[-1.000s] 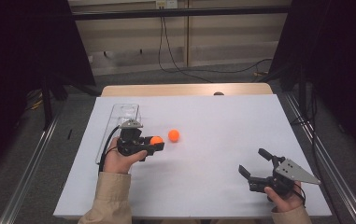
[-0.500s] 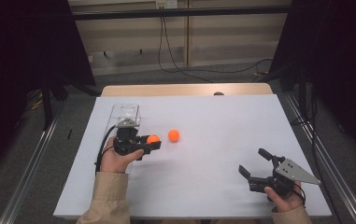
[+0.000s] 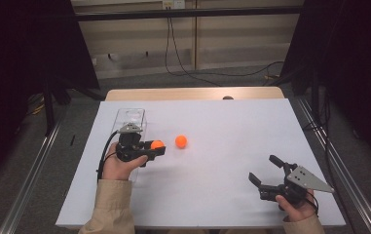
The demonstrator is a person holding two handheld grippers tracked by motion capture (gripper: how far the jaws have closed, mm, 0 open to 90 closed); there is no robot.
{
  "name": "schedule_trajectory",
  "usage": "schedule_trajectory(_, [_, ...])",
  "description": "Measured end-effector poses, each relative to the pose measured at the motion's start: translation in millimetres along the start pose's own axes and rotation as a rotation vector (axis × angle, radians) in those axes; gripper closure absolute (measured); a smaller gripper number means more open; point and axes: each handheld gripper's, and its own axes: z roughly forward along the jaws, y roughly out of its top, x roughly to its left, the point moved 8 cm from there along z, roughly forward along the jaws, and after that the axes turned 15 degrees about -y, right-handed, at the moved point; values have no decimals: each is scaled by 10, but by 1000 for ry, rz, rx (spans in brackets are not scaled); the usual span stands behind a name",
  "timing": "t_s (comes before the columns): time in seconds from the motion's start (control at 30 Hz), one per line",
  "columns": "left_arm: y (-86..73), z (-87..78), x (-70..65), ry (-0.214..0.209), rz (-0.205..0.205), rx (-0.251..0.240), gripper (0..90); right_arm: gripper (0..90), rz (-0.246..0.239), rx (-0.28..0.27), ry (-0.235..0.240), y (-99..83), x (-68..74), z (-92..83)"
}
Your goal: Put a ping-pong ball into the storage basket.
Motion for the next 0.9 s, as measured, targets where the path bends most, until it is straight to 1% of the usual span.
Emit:
schedule_trajectory(0.23, [2,-17,9,2,3,-2,510,49,0,0,0,0,1,0])
schedule_trajectory(0.43, [3,-43,31,11,0,-9,510,49,1,0,1,0,0,-1])
schedule_trajectory(0.47, [6,-57,28,4,-2,-14,509,50,0,0,1,0,0,0])
schedule_trajectory(0.53, [9,-65,27,4,-4,-16,509,49,1,0,1,1,1,0])
schedule_trajectory(0.73, [-3,-107,73,23,1,-12,510,49,1,0,1,2,1,1])
schedule_trajectory(0.9, [-8,-117,90,31,-8,-18,510,50,0,0,1,2,1,-1])
